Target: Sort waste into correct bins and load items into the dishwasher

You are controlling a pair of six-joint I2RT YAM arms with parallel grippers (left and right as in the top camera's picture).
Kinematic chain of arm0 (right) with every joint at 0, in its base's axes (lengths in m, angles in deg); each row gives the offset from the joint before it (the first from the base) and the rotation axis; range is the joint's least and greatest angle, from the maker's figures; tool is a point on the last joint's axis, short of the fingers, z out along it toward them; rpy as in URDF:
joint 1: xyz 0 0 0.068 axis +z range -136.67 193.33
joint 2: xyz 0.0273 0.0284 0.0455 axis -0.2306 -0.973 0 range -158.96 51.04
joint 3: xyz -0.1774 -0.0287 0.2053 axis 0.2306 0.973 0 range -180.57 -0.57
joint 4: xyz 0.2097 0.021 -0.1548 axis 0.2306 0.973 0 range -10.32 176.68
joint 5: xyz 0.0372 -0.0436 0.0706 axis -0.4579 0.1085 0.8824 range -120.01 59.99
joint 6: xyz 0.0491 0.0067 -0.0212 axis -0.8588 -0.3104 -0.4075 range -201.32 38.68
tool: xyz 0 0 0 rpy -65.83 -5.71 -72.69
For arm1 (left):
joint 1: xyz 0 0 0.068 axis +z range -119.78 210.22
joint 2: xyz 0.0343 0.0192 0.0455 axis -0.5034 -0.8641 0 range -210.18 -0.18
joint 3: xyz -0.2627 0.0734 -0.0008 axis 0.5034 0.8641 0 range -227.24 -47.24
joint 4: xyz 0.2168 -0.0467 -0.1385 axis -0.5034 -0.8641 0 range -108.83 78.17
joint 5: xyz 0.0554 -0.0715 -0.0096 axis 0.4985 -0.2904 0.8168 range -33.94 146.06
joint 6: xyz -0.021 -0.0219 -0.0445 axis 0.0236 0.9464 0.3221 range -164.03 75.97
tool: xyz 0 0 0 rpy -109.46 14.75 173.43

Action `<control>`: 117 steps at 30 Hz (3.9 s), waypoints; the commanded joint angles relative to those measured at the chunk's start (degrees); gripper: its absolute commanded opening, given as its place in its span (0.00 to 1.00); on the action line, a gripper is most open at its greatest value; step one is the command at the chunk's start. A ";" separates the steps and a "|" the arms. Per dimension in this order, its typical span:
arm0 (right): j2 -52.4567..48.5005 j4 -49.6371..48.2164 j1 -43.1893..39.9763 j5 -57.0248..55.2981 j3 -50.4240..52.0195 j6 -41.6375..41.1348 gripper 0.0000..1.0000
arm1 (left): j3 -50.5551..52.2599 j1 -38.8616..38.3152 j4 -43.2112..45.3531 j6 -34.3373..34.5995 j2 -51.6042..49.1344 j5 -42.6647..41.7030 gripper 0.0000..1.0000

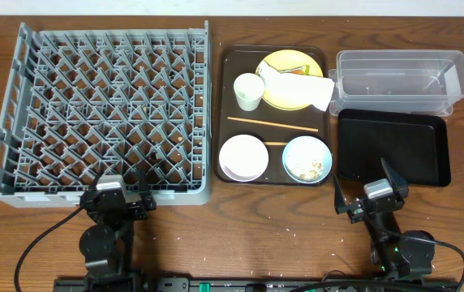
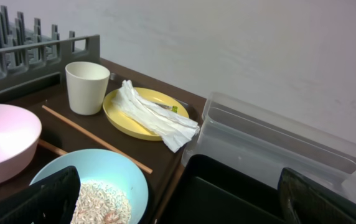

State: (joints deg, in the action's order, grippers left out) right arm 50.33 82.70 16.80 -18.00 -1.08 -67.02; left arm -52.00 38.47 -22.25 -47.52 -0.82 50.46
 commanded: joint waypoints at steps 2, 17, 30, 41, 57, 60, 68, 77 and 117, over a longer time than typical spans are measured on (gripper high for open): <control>0.44 0.15 0.26 0.46 0.20 -0.55 0.99 | 1.42 0.13 -0.59 -0.79 0.26 0.66 0.89; 0.44 0.15 0.26 0.44 0.20 -0.55 0.99 | 1.42 0.13 -0.59 -0.79 0.26 0.66 0.89; 0.44 0.15 0.26 0.44 0.20 -0.55 0.99 | 1.42 0.15 -0.61 -0.79 0.26 0.66 0.89; 0.44 0.15 0.26 0.44 0.20 -0.55 0.99 | 1.42 0.15 -0.59 -0.79 0.26 0.66 0.89; 0.44 0.15 0.26 0.44 0.20 -0.55 0.99 | 1.42 0.13 -0.59 -0.79 0.26 0.66 0.89; 0.44 0.15 0.26 0.44 0.20 -0.55 0.99 | 1.42 0.15 -0.59 -0.79 0.26 0.66 0.89; 0.44 0.11 0.26 -1.49 0.20 3.98 0.99 | 1.42 0.15 -0.59 -0.79 0.26 0.66 0.89; 0.44 0.24 0.26 -3.65 0.20 4.63 0.99 | 1.42 0.15 -0.59 -0.79 0.26 0.66 0.89; -3.02 -24.90 0.26 1.62 -7.69 -0.57 0.99 | 1.42 0.15 -0.59 -0.79 0.26 0.66 0.89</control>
State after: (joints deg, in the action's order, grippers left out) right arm 48.91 57.94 16.80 -18.50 -5.69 -66.34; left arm -52.00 38.47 -22.25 -47.49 -0.82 50.46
